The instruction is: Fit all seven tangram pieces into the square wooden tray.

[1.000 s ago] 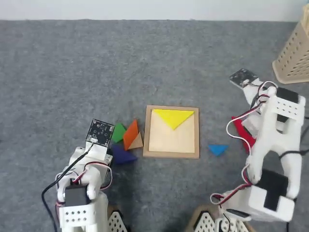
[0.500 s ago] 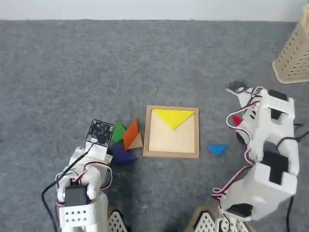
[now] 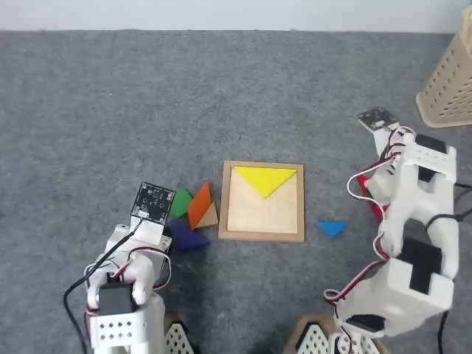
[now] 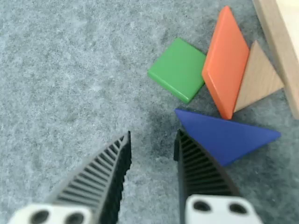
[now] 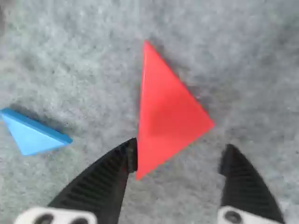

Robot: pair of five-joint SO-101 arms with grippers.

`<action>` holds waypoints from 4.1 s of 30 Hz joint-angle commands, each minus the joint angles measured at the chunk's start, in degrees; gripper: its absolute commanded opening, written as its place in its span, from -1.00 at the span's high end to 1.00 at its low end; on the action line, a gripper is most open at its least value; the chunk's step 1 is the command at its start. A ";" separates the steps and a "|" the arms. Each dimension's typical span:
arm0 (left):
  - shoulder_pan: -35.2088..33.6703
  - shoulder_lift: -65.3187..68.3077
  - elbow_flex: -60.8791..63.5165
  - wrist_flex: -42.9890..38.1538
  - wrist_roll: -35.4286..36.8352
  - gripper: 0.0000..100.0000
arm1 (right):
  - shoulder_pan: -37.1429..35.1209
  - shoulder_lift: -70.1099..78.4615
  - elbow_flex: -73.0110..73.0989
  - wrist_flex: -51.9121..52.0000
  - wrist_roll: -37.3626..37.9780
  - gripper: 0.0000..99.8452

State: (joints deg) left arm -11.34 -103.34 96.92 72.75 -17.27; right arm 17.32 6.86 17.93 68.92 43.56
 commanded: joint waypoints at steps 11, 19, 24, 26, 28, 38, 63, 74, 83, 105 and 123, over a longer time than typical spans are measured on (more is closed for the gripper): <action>0.18 -1.05 -0.31 0.26 -0.09 0.70 | -2.24 8.75 -2.02 -5.14 -0.44 0.29; 0.18 -1.05 -0.31 0.26 -0.09 0.70 | -6.29 11.30 -1.93 -5.14 -0.70 0.29; 0.18 -1.05 -0.31 0.26 -0.09 0.70 | -5.05 9.01 -2.20 -5.41 -0.53 0.29; 0.18 -1.05 -0.31 0.26 -0.09 0.70 | -4.88 6.20 -2.64 -4.97 -0.53 0.29; 0.18 -1.05 -0.31 0.26 -0.09 0.70 | -4.88 3.65 -2.73 -4.97 -0.70 0.29; 0.18 -1.05 -0.31 0.26 -0.09 0.70 | -4.26 4.70 -3.08 -6.99 -0.88 0.29; 0.18 -1.05 -0.31 0.26 -0.09 0.70 | -3.38 13.32 -4.75 -4.18 -5.45 0.67; 0.18 -1.05 -0.31 0.26 -0.09 0.70 | 1.19 -9.10 0.44 -1.71 -16.00 0.43; 0.18 -1.05 -0.31 0.26 -0.09 0.70 | -0.57 3.74 4.22 -7.60 -15.91 0.42; 0.18 -1.05 -0.31 0.26 -0.09 0.70 | -9.36 10.68 0.00 -3.74 -14.33 0.43; 0.18 -1.05 -0.31 0.26 -0.09 0.70 | -9.80 10.42 -3.96 -4.00 -20.48 0.80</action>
State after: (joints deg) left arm -11.34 -103.34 96.92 72.75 -17.27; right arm 9.41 16.97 16.62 63.91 26.51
